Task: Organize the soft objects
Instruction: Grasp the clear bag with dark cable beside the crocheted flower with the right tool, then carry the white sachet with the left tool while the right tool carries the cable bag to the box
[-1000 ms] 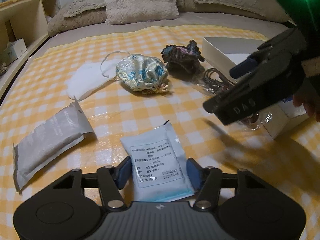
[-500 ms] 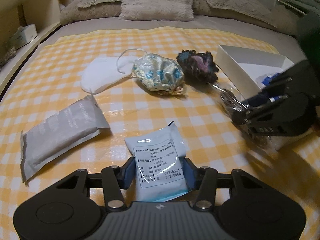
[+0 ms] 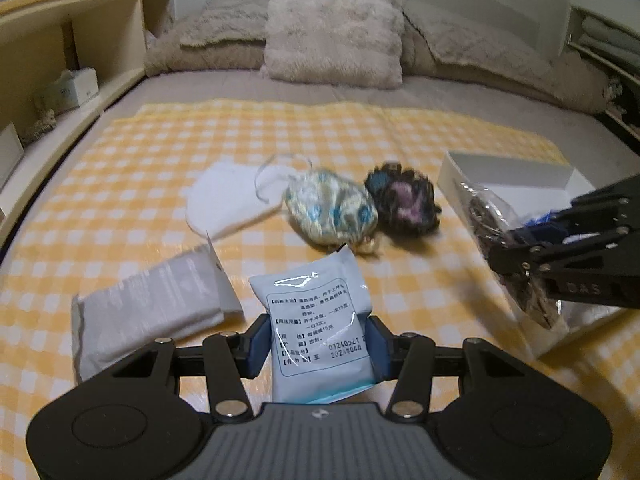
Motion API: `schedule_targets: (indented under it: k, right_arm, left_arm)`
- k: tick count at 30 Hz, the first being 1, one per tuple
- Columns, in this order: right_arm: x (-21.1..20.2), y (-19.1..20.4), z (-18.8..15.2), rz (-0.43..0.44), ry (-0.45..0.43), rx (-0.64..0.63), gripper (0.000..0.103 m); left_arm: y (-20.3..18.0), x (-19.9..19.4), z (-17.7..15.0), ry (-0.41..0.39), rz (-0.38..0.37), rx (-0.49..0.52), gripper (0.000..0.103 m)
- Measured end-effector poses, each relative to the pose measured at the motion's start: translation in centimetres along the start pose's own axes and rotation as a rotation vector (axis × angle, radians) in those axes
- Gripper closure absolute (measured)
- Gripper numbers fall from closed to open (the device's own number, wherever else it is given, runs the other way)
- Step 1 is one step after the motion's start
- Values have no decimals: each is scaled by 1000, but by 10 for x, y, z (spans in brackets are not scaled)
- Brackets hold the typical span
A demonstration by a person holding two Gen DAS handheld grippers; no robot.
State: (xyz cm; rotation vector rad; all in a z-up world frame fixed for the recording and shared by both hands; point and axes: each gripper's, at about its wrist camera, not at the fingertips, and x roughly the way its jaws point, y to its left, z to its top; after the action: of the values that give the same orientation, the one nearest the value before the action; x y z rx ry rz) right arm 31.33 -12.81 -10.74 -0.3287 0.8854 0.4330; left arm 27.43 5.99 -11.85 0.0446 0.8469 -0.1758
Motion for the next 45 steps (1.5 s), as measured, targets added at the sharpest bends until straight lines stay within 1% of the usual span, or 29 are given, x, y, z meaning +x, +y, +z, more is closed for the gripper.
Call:
schedule_targets:
  k: [7,12,21,28,34,39,45]
  right_arm:
    - [-46,-10,1,-2,-138,30,81]
    - [-75,-21,-2,-34,-217,59,82]
    - [-114,-58,-20,-131,-294,114,82]
    - [-134,-91,-41,-199,-313,162,81]
    - [-144,-118,-64,-262,-304,204,81]
    - [-148,-141,-82,-307,-287,243,81]
    - [-146,-165,-100,-348,-258,284,81]
  left_arm:
    - [-2,-23,19,-82,2,-36,52]
    - [-13,-39,34,-142,-17,-45,51]
    - [-46,-55,54,-214,-82,-47,51]
    - [-84,-54,65,-230,-138,-14,51]
    - [-122,-46,68,-223,-201,26,51]
    - [-152,-34,71,-208,-307,4,51]
    - [-194,-16,70,-170,-410,13,51]
